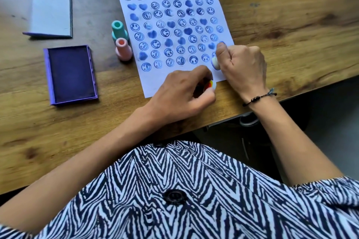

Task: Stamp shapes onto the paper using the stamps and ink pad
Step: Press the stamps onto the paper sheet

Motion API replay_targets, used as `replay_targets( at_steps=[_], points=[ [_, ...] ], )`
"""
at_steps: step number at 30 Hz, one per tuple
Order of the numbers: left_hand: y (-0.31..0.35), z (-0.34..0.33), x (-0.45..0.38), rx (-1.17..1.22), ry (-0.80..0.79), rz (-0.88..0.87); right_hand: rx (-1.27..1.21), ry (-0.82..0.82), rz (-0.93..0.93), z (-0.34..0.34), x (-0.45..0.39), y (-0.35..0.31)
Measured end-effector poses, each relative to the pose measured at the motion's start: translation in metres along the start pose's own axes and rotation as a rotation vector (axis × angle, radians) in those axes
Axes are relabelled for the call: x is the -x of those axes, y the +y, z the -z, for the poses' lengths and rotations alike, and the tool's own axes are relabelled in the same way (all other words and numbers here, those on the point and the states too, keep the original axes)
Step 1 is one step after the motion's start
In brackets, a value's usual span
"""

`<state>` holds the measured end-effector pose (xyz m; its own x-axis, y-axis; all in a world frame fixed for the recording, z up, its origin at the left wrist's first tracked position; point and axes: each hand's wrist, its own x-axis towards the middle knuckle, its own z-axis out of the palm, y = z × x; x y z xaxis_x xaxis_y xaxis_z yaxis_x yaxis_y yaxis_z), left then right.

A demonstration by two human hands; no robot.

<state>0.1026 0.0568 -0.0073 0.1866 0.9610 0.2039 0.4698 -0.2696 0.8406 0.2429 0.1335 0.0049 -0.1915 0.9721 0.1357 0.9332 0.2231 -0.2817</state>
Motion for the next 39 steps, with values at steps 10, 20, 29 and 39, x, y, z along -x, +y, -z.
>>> replay_targets(
  at_steps=[10,20,29,39],
  points=[
    [0.004,0.002,0.000,0.123,0.129,0.138,0.266,0.022,0.175,-0.002,0.011,-0.015],
    [0.003,0.006,-0.005,0.316,0.211,0.278,0.297,0.001,0.174,-0.003,0.009,-0.016],
    [0.003,0.003,-0.007,0.365,0.211,0.272,0.243,0.038,0.134,-0.004,0.011,-0.018],
    [0.001,0.006,-0.003,0.510,0.185,0.292,-0.143,0.239,-0.059,0.027,0.020,-0.012]
  ],
)
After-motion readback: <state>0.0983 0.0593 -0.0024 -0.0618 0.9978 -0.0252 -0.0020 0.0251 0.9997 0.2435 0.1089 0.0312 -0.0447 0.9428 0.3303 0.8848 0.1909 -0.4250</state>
